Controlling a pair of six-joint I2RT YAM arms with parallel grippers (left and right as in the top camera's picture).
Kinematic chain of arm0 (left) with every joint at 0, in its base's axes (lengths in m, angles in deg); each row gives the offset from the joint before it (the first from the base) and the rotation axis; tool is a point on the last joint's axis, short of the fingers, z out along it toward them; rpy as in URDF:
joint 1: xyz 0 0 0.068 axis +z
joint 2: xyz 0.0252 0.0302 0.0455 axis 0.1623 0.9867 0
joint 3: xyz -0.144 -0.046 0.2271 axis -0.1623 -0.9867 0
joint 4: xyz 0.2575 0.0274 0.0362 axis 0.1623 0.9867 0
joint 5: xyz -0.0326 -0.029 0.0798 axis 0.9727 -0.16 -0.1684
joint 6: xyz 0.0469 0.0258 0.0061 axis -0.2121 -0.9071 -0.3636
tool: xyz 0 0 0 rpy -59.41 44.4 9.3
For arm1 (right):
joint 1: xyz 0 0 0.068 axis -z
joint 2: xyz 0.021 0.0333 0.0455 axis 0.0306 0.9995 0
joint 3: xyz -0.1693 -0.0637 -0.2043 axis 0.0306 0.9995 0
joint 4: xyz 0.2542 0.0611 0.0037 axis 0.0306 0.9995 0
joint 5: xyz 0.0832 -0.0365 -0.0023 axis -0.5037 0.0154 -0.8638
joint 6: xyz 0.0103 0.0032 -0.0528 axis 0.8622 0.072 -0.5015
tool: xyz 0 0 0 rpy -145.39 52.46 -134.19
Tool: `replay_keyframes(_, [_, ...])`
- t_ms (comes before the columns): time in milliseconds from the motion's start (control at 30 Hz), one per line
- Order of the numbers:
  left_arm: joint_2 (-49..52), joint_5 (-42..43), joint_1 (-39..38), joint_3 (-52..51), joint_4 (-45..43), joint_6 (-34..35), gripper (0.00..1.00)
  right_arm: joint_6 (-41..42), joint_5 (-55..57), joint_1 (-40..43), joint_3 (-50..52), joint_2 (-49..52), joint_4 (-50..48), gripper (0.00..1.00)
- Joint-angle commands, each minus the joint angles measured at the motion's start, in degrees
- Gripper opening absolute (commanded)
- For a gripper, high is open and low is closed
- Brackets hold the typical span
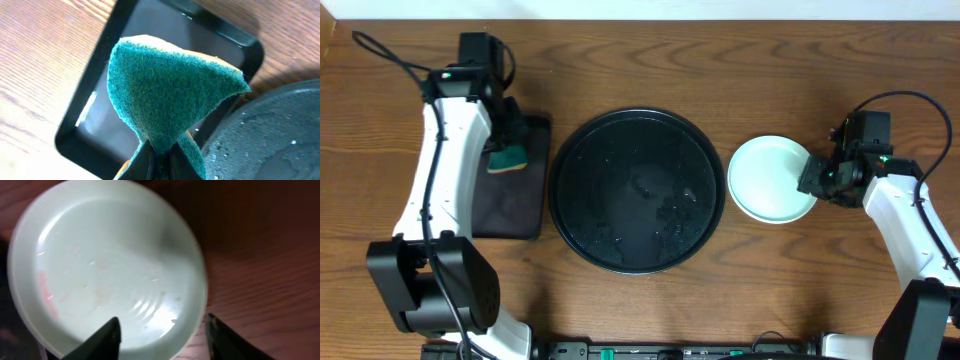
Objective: Clean dirty plates on tray and stack at the side
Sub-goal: 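Lower the green plate onto the plate stack and release, then lower the sponge into the small black tray and open the left gripper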
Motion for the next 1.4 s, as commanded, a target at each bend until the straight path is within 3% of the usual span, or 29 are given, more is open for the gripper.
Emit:
replay_keyframes(0, [-0.2,-1.3,1.3,-0.2,-1.0,-5.9,0.07,-3.5,-6.8,-1.7,-3.3,0.0,0.3,0.61])
replay_keyframes(233, [3.4,-1.3,2.1,-4.5,-3.0,-11.1,0.07,-5.4,-7.2,-4.7,-8.0,0.0,2.4,0.79])
replay_keyframes(600, [9.4,-1.3,2.1,-6.9,-5.6,-11.1,0.07,-6.5,-7.2,-5.2,-8.9,0.0,4.3,0.80])
replay_keyframes(767, [11.3,0.5,2.1,-6.9,-7.3,-11.1,0.07,-6.5,-7.2,-5.2,-8.9,0.0,5.2,0.86])
replay_keyframes(833, [11.4,1.6,2.1,-6.9,-7.3,-11.1,0.15,-6.5,-7.2,-5.2,-8.9,-0.1,5.2,0.90])
replay_keyframes(967, [11.4,1.5,2.1,-6.9,-7.3,-11.1,0.52,-6.5,-7.2,-5.2,-9.0,-0.8,5.1,0.94])
replay_keyframes(1000, [11.4,1.5,2.1,-6.9,-7.1,-11.1,0.56,-6.5,-7.2,-5.2,-9.1,-1.1,5.1,0.95])
replay_keyframes(1367, [4.1,3.4,1.9,4.9,5.6,-11.0,0.61,-6.4,-6.6,-5.2,-11.2,-7.9,4.8,0.99])
